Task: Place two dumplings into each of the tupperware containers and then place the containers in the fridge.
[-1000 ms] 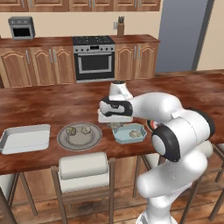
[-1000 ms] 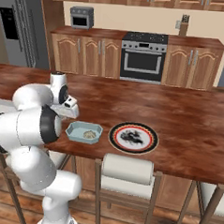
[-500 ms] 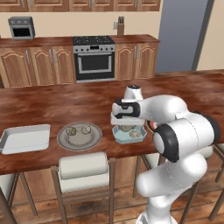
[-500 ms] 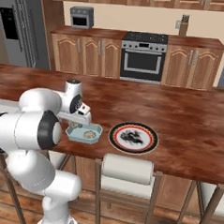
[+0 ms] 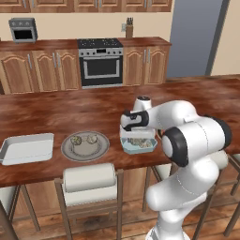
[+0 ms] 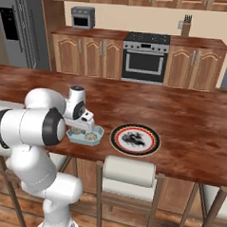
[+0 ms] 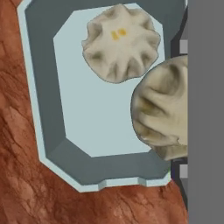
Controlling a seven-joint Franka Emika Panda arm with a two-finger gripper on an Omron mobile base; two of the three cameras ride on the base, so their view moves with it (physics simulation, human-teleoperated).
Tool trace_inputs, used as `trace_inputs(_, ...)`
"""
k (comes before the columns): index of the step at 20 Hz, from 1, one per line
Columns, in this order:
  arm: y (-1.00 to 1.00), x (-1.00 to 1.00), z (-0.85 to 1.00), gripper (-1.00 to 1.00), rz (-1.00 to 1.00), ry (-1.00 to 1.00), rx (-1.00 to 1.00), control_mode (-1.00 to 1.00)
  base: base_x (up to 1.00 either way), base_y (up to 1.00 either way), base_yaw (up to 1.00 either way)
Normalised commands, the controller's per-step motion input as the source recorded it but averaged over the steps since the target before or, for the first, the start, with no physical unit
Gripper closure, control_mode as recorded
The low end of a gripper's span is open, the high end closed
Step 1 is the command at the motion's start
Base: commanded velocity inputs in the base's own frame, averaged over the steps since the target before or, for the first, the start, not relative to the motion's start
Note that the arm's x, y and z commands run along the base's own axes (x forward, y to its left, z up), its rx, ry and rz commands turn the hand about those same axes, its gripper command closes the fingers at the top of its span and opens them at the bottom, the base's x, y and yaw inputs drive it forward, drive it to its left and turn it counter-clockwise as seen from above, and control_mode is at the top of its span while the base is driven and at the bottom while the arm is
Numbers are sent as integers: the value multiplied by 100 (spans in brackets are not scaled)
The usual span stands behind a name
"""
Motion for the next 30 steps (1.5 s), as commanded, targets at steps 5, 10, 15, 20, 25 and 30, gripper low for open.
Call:
trace_inputs(5, -4, 0, -29, 100, 0, 0, 0, -100, 0, 0, 0)
trace_inputs(10, -5, 9, -9, -100, 0, 0, 0, -100, 0, 0, 0)
trace_inputs(15, -4, 21, 0, -100, 0, 0, 0, -100, 0, 0, 0)
trace_inputs(20, 0, 5, 7, -100, 0, 0, 0, -100, 0, 0, 0)
trace_inputs(25, 0, 0, 36, -100, 0, 0, 0, -100, 0, 0, 0)
trace_inputs(30, 20, 0, 20, -100, 0, 0, 0, -100, 0, 0, 0)
